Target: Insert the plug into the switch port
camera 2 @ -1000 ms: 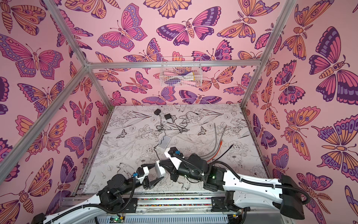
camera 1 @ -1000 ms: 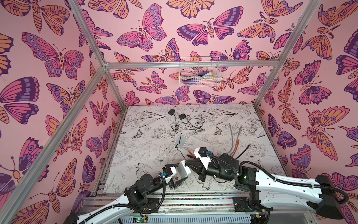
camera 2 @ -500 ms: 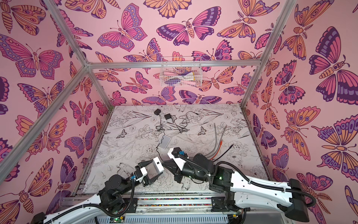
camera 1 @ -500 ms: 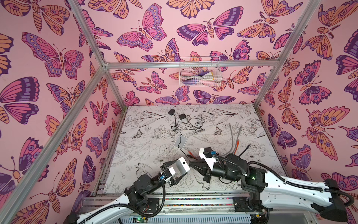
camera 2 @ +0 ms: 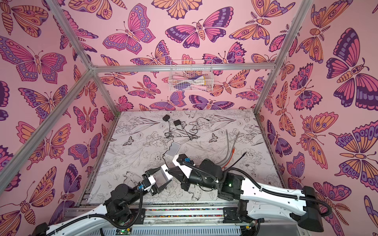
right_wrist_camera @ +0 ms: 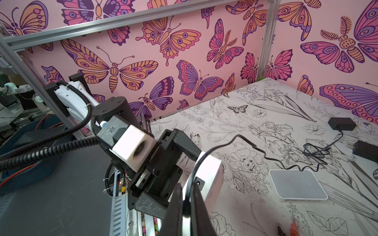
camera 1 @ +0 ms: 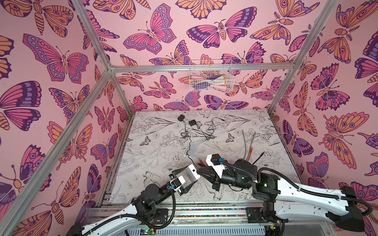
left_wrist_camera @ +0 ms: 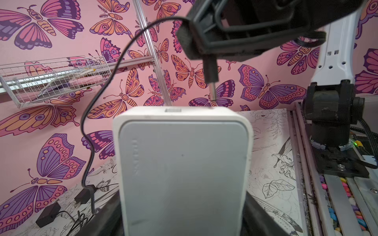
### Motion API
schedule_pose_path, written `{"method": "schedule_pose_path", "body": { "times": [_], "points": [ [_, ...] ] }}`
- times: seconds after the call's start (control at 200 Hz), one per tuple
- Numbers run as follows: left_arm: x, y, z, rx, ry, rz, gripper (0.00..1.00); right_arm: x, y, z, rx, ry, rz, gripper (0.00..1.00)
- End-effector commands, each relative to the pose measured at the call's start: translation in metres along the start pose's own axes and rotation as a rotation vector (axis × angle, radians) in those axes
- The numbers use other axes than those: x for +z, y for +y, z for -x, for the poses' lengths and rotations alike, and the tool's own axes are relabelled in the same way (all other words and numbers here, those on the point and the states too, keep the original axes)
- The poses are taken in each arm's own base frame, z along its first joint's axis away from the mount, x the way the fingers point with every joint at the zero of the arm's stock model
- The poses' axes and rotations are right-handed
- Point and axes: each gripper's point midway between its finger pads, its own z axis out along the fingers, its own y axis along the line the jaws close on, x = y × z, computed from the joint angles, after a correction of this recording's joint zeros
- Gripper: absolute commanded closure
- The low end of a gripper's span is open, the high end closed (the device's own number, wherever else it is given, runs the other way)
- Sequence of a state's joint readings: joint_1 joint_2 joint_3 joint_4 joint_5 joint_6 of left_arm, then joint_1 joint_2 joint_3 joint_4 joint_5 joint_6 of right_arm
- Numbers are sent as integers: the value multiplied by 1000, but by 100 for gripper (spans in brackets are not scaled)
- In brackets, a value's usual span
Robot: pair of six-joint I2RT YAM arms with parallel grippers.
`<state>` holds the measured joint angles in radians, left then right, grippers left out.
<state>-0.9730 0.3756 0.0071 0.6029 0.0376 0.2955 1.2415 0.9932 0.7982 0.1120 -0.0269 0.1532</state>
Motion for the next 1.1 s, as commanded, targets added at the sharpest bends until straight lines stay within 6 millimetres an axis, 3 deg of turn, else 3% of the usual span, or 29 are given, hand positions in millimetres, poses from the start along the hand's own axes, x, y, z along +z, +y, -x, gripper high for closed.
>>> {"method": "schedule_pose_path", "body": {
  "times": [0.0, 0.716, 1.096],
  "points": [
    [-4, -1, -10, 11, -4, 12, 100, 3, 4, 22, -36, -54, 3, 100],
    [-4, -3, -8, -2, -11, 2, 100, 20, -10, 25, -58, -57, -54, 100],
    [-5, 0, -4, -5, -24, 18, 100, 25, -10, 8, -37, -14, -41, 100]
  ]
}}
